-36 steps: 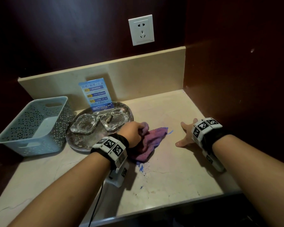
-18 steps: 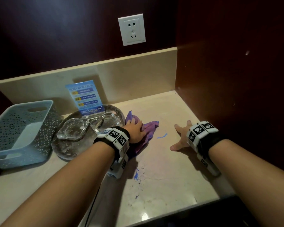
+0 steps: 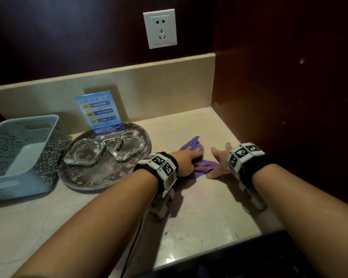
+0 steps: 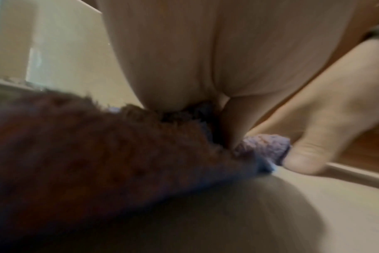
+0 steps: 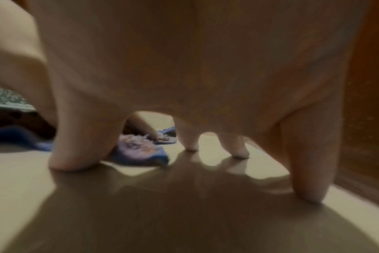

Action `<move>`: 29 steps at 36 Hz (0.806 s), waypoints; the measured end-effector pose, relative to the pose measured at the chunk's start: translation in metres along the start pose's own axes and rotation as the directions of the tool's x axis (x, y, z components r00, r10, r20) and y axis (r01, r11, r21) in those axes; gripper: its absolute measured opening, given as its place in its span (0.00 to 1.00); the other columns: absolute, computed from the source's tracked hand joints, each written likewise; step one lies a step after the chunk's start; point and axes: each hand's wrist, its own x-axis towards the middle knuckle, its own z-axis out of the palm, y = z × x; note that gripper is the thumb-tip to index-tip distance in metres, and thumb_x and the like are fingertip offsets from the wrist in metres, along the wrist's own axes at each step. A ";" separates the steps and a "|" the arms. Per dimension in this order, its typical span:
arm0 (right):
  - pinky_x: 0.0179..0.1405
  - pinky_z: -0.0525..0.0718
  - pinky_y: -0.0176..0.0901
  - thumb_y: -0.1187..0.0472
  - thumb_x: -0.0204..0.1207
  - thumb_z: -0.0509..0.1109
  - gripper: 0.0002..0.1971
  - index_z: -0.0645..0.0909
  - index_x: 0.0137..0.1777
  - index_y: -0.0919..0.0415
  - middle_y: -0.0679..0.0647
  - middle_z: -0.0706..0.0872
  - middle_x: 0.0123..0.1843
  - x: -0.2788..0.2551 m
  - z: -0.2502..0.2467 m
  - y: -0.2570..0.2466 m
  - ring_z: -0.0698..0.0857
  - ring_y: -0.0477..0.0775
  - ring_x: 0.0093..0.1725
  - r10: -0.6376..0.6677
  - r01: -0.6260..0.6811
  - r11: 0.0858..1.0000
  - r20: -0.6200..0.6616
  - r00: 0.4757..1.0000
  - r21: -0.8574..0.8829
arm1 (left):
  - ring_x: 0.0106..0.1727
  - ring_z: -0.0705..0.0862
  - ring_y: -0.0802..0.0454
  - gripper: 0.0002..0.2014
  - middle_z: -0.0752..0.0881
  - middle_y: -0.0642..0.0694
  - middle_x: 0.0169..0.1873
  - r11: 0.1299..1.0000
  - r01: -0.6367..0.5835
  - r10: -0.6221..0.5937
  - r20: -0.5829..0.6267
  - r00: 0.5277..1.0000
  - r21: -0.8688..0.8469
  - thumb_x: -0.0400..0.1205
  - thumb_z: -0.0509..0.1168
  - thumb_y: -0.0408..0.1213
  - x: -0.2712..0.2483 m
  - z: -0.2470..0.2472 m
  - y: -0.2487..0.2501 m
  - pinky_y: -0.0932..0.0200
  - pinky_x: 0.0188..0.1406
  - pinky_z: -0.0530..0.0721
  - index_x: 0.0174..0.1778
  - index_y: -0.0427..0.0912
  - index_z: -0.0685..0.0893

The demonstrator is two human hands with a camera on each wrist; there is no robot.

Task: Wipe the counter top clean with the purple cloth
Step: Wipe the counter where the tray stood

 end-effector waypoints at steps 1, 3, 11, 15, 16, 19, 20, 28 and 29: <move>0.75 0.65 0.60 0.22 0.63 0.63 0.56 0.40 0.84 0.43 0.67 0.48 0.85 -0.001 0.000 -0.001 0.60 0.69 0.81 0.001 -0.001 1.000 -0.005 1.000 -0.007 | 0.85 0.51 0.49 0.30 0.50 0.43 0.84 1.000 -0.013 0.013 0.003 1.000 -0.002 0.83 0.54 0.30 -0.001 0.002 0.000 0.56 0.82 0.53 0.81 0.54 0.58; 0.72 0.68 0.59 0.23 0.63 0.64 0.56 0.42 0.84 0.44 0.66 0.52 0.84 -0.001 -0.001 -0.002 0.63 0.69 0.79 -0.006 0.005 1.000 -0.019 1.000 -0.019 | 0.85 0.52 0.50 0.29 0.54 0.43 0.84 0.999 -0.046 0.046 0.016 0.999 -0.014 0.83 0.54 0.30 -0.003 0.007 -0.005 0.54 0.83 0.55 0.80 0.54 0.62; 0.73 0.68 0.61 0.20 0.61 0.61 0.57 0.42 0.84 0.44 0.64 0.54 0.84 -0.007 -0.003 -0.003 0.63 0.69 0.79 0.001 -0.001 0.998 -0.009 1.000 -0.055 | 0.74 0.75 0.44 0.24 0.77 0.44 0.73 0.999 -0.024 0.021 -0.130 0.991 -0.022 0.81 0.58 0.30 -0.036 0.011 -0.039 0.57 0.74 0.69 0.73 0.52 0.75; 0.74 0.67 0.58 0.23 0.66 0.61 0.55 0.40 0.85 0.47 0.60 0.52 0.86 -0.008 -0.006 -0.001 0.62 0.66 0.81 -0.001 0.002 0.998 0.014 1.000 -0.062 | 0.62 0.83 0.41 0.18 0.87 0.41 0.59 0.995 0.026 -0.056 -0.334 0.941 -0.092 0.79 0.57 0.27 -0.042 0.001 -0.049 0.57 0.62 0.77 0.61 0.43 0.84; 0.74 0.66 0.58 0.23 0.66 0.61 0.54 0.40 0.85 0.47 0.60 0.52 0.86 -0.008 -0.006 -0.001 0.61 0.66 0.81 -0.005 0.006 0.998 0.013 1.000 -0.064 | 0.59 0.84 0.41 0.17 0.89 0.41 0.55 0.991 0.025 -0.072 -0.374 0.925 -0.130 0.78 0.57 0.26 -0.040 -0.001 -0.049 0.57 0.59 0.78 0.56 0.42 0.86; 0.75 0.65 0.59 0.23 0.66 0.62 0.55 0.40 0.85 0.45 0.61 0.49 0.86 -0.007 -0.005 -0.001 0.59 0.66 0.82 -0.008 0.009 0.998 0.016 1.000 -0.055 | 0.53 0.85 0.43 0.13 0.89 0.45 0.48 0.981 0.024 -0.108 -0.439 0.892 -0.191 0.76 0.57 0.26 -0.029 -0.006 -0.048 0.60 0.49 0.77 0.47 0.41 0.85; 0.75 0.64 0.60 0.23 0.65 0.62 0.55 0.39 0.84 0.45 0.62 0.47 0.86 -0.006 -0.004 -0.001 0.58 0.67 0.82 -0.006 0.007 0.999 0.022 1.000 -0.049 | 0.53 0.84 0.43 0.12 0.89 0.44 0.49 0.981 0.027 -0.111 -0.446 0.888 -0.191 0.76 0.57 0.26 -0.025 -0.008 -0.047 0.61 0.47 0.75 0.46 0.40 0.84; 0.76 0.62 0.63 0.23 0.64 0.64 0.56 0.40 0.84 0.44 0.66 0.43 0.85 0.001 0.000 0.001 0.56 0.69 0.82 -0.002 0.002 1.000 0.024 1.000 -0.014 | 0.75 0.72 0.42 0.25 0.71 0.42 0.76 0.996 0.085 -0.082 -0.148 0.986 0.014 0.84 0.54 0.33 -0.002 -0.011 -0.032 0.58 0.69 0.69 0.79 0.46 0.65; 0.76 0.63 0.63 0.23 0.63 0.64 0.56 0.41 0.84 0.44 0.66 0.45 0.85 0.002 0.001 0.001 0.58 0.69 0.82 -0.002 0.002 1.000 0.022 1.000 -0.017 | 0.74 0.73 0.41 0.22 0.73 0.41 0.75 0.998 0.066 -0.062 -0.140 0.988 0.022 0.84 0.54 0.33 0.000 -0.010 -0.032 0.58 0.69 0.69 0.76 0.44 0.69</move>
